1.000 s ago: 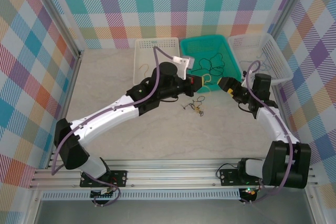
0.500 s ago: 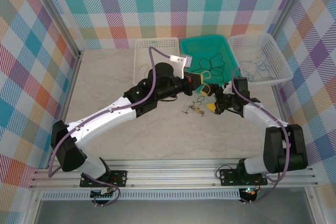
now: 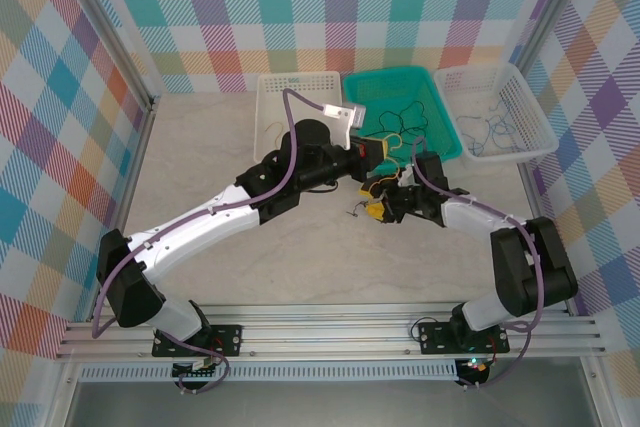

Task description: Untangle the cables

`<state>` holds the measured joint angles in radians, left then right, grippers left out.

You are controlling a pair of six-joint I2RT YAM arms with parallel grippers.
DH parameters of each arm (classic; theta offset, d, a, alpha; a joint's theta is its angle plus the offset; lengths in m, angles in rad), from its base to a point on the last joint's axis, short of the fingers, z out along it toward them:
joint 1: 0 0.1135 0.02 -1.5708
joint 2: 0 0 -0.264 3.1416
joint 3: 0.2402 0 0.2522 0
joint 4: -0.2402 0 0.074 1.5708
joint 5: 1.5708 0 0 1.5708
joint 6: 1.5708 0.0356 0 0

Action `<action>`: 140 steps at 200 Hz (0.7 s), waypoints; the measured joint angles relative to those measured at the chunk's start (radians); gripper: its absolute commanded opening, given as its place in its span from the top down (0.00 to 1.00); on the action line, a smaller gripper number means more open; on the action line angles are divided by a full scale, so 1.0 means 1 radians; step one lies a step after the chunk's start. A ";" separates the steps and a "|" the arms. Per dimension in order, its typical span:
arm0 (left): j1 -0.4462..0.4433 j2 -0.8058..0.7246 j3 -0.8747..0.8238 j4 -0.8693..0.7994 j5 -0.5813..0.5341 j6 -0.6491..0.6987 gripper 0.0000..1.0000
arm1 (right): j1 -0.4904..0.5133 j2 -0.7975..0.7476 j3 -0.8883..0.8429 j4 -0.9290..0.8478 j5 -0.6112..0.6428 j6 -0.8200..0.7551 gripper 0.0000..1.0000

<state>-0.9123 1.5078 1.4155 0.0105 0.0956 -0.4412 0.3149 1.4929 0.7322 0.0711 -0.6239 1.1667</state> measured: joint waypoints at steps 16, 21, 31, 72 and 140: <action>0.009 -0.014 -0.025 0.022 0.013 -0.014 1.00 | 0.001 0.002 -0.036 0.040 0.029 0.006 0.65; 0.015 -0.023 -0.037 0.032 0.021 -0.018 1.00 | 0.001 0.004 -0.047 0.046 0.039 0.003 0.68; 0.033 -0.047 -0.071 0.058 0.039 -0.028 1.00 | 0.001 0.014 -0.066 0.053 0.061 0.004 0.73; 0.117 -0.207 -0.193 0.131 0.062 -0.072 1.00 | 0.001 0.126 -0.099 0.092 0.124 -0.013 0.83; 0.269 -0.520 -0.290 0.116 -0.033 -0.086 1.00 | -0.002 0.182 -0.102 0.124 0.106 -0.050 0.72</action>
<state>-0.6437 0.9874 1.1255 0.1261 0.0628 -0.5270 0.3134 1.6749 0.6304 0.1951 -0.5182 1.1172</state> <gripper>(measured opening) 0.066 0.263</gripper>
